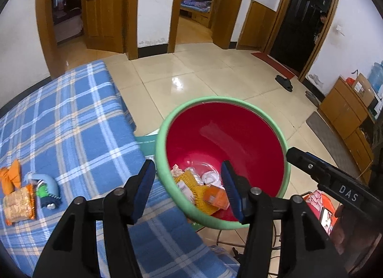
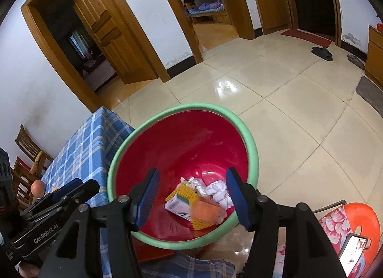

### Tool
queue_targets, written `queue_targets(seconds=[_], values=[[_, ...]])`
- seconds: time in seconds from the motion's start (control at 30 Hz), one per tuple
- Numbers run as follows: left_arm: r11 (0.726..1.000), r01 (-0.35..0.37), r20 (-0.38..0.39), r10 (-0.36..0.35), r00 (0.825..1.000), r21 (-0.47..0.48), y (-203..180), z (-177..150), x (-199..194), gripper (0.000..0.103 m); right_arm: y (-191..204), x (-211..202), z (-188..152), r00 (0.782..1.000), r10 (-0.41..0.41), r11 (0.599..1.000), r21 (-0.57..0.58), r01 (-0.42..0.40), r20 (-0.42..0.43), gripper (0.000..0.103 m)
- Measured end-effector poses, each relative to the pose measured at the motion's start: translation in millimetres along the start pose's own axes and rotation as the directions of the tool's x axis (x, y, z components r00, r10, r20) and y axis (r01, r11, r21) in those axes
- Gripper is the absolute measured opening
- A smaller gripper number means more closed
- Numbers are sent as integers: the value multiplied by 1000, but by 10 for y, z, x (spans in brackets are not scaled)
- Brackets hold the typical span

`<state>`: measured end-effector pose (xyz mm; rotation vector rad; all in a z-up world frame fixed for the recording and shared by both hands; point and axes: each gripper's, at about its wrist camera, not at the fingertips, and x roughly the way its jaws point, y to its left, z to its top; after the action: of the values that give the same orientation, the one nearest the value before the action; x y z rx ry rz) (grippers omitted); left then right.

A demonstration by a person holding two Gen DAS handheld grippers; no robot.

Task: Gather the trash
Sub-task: 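Move both tools back over the remaining table items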

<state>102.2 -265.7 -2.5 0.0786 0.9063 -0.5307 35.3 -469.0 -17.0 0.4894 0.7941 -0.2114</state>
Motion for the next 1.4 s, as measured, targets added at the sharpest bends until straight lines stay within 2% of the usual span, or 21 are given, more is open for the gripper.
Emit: queue_targets(seconds=[0.4,0.77,1.0,1.4], values=[[994,-59,49,63,997,-87,477,-98,-409,57,420,-180,-141,995,96,995,-41,-95,20,64],[978,-141,67,153,986,-155,986,-313,-748,57,1015,-125,-300,983,181,974,-135,-184,-30,66],[955,-195,67,214,974,-224,1414,-436,-913,57,1396,-34,-405,975,214,957,-185,-222,-62,66],[895,-272,16,297,955,-353,2164,-723,-999,59,1944,144,-569,961,249,920,-281,-275,-123,70]])
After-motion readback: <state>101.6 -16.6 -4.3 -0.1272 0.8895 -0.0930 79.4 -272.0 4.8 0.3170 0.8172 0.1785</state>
